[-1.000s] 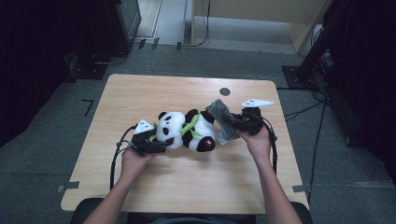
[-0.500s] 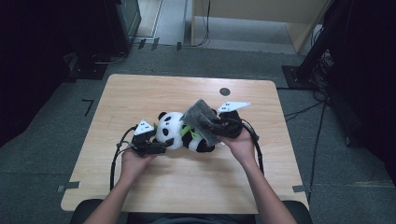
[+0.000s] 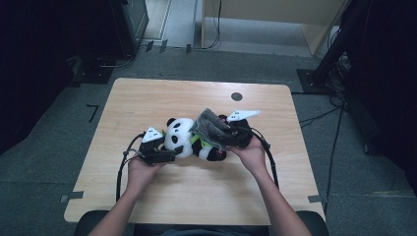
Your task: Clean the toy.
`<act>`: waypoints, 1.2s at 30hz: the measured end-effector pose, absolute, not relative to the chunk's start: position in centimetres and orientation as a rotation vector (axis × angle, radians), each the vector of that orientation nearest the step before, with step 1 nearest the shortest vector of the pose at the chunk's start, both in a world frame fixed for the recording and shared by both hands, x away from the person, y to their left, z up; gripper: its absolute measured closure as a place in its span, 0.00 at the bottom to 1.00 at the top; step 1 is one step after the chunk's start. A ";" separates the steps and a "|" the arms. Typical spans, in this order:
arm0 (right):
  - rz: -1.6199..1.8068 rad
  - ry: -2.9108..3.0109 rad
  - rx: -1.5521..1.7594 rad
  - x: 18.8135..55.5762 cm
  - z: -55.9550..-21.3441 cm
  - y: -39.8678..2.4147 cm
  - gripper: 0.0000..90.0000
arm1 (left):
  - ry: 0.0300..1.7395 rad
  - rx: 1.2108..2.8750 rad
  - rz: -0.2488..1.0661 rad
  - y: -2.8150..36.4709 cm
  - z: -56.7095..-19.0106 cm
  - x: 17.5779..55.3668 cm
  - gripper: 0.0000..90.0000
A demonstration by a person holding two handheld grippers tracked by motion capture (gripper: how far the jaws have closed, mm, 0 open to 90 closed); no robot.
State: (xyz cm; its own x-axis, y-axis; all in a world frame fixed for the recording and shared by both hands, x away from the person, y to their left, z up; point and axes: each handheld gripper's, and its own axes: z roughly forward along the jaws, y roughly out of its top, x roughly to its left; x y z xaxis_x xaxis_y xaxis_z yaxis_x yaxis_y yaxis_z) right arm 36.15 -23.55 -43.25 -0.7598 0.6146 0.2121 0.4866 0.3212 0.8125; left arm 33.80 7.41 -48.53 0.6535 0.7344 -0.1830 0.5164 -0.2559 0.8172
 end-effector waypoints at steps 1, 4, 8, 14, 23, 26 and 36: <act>1.425 2.438 1.023 36.1 -43.3 -23.7 0.78 | 0.982 1.926 0.294 7.4 -48.6 33.8 0.23; 1.417 2.432 1.036 36.0 -43.5 -24.0 0.78 | 0.982 1.927 0.294 7.4 -48.6 33.7 0.23; 1.418 2.418 1.055 35.8 -43.9 -24.7 0.78 | 0.982 1.930 0.294 7.4 -48.5 33.7 0.23; 1.385 2.416 1.102 35.4 -44.3 -25.7 0.80 | 0.987 1.928 0.288 7.4 -48.5 33.7 0.23; 1.326 2.422 1.173 35.4 -45.4 -27.2 0.81 | 0.996 1.922 0.276 7.4 -48.4 33.9 0.23; 1.274 2.424 1.192 35.6 -45.9 -27.7 0.82 | 1.004 1.915 0.266 7.4 -48.4 34.0 0.23; 1.181 2.445 1.251 35.7 -46.9 -28.6 0.81 | 1.005 1.926 0.257 7.4 -48.2 34.2 0.23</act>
State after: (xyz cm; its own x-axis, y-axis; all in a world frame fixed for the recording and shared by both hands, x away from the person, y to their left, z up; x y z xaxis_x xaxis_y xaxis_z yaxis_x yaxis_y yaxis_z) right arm 35.67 -28.62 -46.88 -0.6404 0.7403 0.2047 0.6205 0.3416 0.7059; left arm 34.23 7.44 -48.22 0.6451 0.7342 -0.2117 0.5426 -0.2452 0.8034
